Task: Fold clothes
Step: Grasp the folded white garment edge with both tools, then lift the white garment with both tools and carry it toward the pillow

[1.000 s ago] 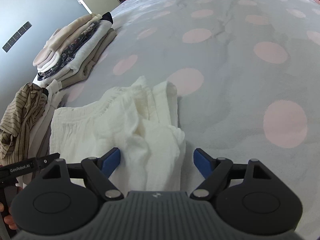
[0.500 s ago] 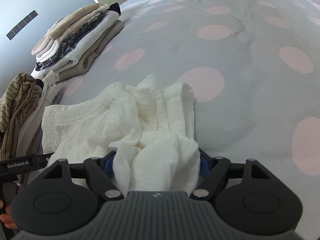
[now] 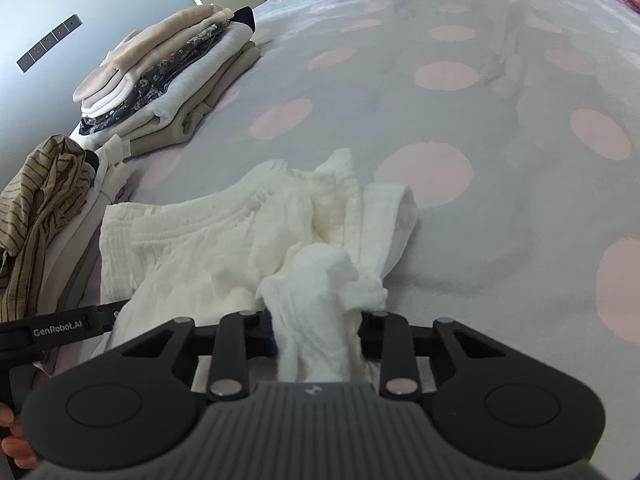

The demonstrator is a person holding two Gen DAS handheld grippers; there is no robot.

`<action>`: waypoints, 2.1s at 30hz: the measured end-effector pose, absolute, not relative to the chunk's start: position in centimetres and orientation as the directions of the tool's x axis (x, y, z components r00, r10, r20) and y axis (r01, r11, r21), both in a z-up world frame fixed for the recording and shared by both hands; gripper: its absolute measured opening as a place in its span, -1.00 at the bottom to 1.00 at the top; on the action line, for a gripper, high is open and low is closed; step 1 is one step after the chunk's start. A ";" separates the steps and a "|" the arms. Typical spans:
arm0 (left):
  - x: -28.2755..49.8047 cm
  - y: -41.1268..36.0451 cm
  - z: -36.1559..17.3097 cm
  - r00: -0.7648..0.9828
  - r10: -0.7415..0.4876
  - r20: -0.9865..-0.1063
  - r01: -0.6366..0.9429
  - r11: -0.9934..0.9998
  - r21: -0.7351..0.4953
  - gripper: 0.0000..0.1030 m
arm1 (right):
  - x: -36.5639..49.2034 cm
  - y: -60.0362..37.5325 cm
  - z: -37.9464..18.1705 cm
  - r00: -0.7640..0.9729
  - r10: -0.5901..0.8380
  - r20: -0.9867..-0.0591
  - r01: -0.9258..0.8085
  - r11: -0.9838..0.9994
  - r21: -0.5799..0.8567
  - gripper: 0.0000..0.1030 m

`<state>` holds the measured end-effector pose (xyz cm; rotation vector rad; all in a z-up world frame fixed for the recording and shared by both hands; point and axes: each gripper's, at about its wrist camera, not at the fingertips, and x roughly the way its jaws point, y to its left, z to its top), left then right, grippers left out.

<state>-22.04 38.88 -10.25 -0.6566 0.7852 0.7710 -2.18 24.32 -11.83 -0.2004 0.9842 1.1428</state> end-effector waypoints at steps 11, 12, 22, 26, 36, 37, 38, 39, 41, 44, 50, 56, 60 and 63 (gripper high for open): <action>-24.7 35.2 -5.5 0.562 0.443 -0.698 -0.766 0.597 -0.238 -0.72 | -4.8 21.0 -7.1 0.152 0.731 -0.665 -0.840 0.450 0.303 -0.52; -25.0 34.8 -4.8 0.572 0.452 -0.684 -0.763 0.600 -0.242 -0.72 | -5.1 20.7 -6.5 0.156 0.740 -0.655 -0.843 0.445 0.302 -0.52; -29.5 33.2 4.6 0.665 0.540 -0.515 -0.723 0.639 -0.264 -0.73 | -6.9 22.3 4.1 0.121 0.851 -0.510 -0.924 0.284 0.255 -0.53; -32.4 34.8 8.0 0.665 0.581 -0.470 -0.737 0.611 -0.288 -0.73 | -8.1 26.2 9.2 0.019 0.883 -0.470 -0.967 0.136 0.216 -0.53; -40.4 39.6 11.2 0.602 0.690 -0.402 -0.790 0.446 -0.420 -0.73 | -13.7 40.0 17.3 -0.317 0.825 -0.468 -0.948 -0.276 0.157 -0.53; -41.1 40.0 11.1 0.588 0.702 -0.403 -0.797 0.418 -0.436 -0.73 | -14.3 41.3 17.7 -0.347 0.808 -0.476 -0.937 -0.314 0.150 -0.53; -41.9 40.4 11.0 0.573 0.713 -0.404 -0.803 0.389 -0.452 -0.73 | -15.2 42.7 17.9 -0.371 0.791 -0.486 -0.927 -0.346 0.144 -0.53; -42.7 40.9 10.9 0.558 0.724 -0.406 -0.808 0.360 -0.467 -0.73 | -16.1 44.1 18.1 -0.392 0.773 -0.498 -0.916 -0.376 0.138 -0.53; -43.8 41.4 10.6 0.505 0.760 -0.410 -0.830 0.297 -0.473 -0.73 | -17.8 46.7 18.3 -0.426 0.738 -0.523 -0.895 -0.429 0.124 -0.53; -44.9 42.2 10.1 0.434 0.792 -0.428 -0.855 0.214 -0.472 -0.73 | -20.7 50.1 17.5 -0.458 0.689 -0.562 -0.865 -0.490 0.104 -0.53; -46.7 45.0 7.0 0.341 0.787 -0.515 -0.873 0.062 -0.484 -0.73 | -25.2 55.6 13.7 -0.488 0.600 -0.633 -0.826 -0.551 0.115 -0.52; -47.1 47.9 3.5 0.296 0.748 -0.595 -0.884 -0.022 -0.468 -0.73 | -26.8 62.2 7.9 -0.458 0.527 -0.716 -0.833 -0.536 0.138 -0.50; -47.0 49.4 1.7 0.269 0.718 -0.642 -0.893 -0.064 -0.446 -0.73 | -26.3 64.9 5.0 -0.440 0.510 -0.739 -0.857 -0.484 0.176 -0.47; -47.1 48.7 1.4 0.250 0.703 -0.666 -0.908 -0.069 -0.414 -0.73 | -26.4 65.9 3.7 -0.417 0.517 -0.747 -0.876 -0.447 0.179 -0.40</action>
